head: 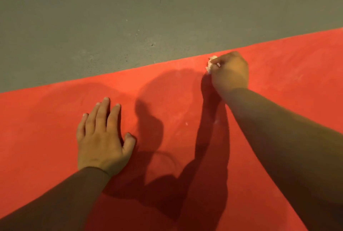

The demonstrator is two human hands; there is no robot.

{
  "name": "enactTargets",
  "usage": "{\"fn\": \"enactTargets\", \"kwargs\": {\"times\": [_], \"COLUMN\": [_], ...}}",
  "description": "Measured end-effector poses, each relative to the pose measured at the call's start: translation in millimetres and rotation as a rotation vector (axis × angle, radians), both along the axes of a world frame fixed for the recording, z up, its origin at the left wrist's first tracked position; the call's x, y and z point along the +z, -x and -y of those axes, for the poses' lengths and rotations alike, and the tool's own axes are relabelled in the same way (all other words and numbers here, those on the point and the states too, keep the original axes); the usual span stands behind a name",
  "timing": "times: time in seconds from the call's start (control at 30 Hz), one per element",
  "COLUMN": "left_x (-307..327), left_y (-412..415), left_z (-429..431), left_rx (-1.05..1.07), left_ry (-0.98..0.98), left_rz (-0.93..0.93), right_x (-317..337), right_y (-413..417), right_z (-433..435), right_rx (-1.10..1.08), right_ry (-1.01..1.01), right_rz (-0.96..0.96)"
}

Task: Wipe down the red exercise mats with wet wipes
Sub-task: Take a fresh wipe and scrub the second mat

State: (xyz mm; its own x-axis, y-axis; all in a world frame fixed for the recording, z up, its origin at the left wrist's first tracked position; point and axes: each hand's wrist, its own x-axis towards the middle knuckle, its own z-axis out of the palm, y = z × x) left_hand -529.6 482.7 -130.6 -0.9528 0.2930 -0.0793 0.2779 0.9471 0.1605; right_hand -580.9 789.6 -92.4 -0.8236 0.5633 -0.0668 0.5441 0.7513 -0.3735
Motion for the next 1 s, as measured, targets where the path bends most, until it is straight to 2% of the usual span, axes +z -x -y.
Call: {"fn": "enactTargets", "kwargs": {"times": [0.03, 0.1, 0.2, 0.27, 0.33, 0.4, 0.47, 0.53, 0.6, 0.7, 0.73, 0.77, 0.83, 0.93, 1.0], "left_x": [1, 2, 2, 3, 3, 1, 0, 0, 0, 2, 2, 2, 1, 1, 1], "left_y": [-1, 0, -1, 0, 0, 0, -1, 0, 0, 0, 0, 0, 0, -2, -1], "left_z": [0, 1, 1, 1, 1, 1, 2, 1, 1, 1, 1, 1, 1, 2, 1], "left_rx": [-0.005, -0.005, -0.006, -0.004, -0.005, 0.000, -0.003, -0.007, -0.005, 0.009, 0.010, 0.009, 0.011, 0.018, 0.017], "left_ry": [0.011, 0.005, 0.006, 0.002, 0.008, 0.002, 0.000, -0.002, -0.003, -0.014, -0.019, -0.024, -0.034, -0.034, -0.030], "left_rz": [0.006, 0.003, -0.013, -0.026, -0.028, -0.028, -0.039, -0.036, -0.030, -0.048, -0.052, -0.054, -0.059, -0.054, -0.041], "right_x": [-3, -10, -11, -10, -7, -7, -7, -12, -19, -23, -23, -22, -19, -12, -6], "right_y": [4, 14, 10, 10, 17, 24, 27, 29, 28, 8, 2, 2, 9, 14, 10], "right_z": [6, 47, 127, 136, 104, 54, 11, 12, 56, 140, 149, 142, 101, 6, -32], "right_rx": [-0.032, 0.117, 0.656, 0.841, 0.773, 0.536, 0.237, 0.113, 0.269, 0.806, 0.943, 0.981, 0.843, 0.387, 0.156], "right_ry": [-0.019, 0.030, 0.140, 0.170, 0.182, 0.048, -0.001, 0.033, 0.102, 0.116, 0.118, 0.148, 0.182, -0.002, -0.045], "right_rz": [0.007, -0.027, -0.024, -0.084, -0.145, -0.203, -0.096, -0.040, -0.072, -0.073, -0.050, -0.047, -0.046, -0.061, -0.053]}}
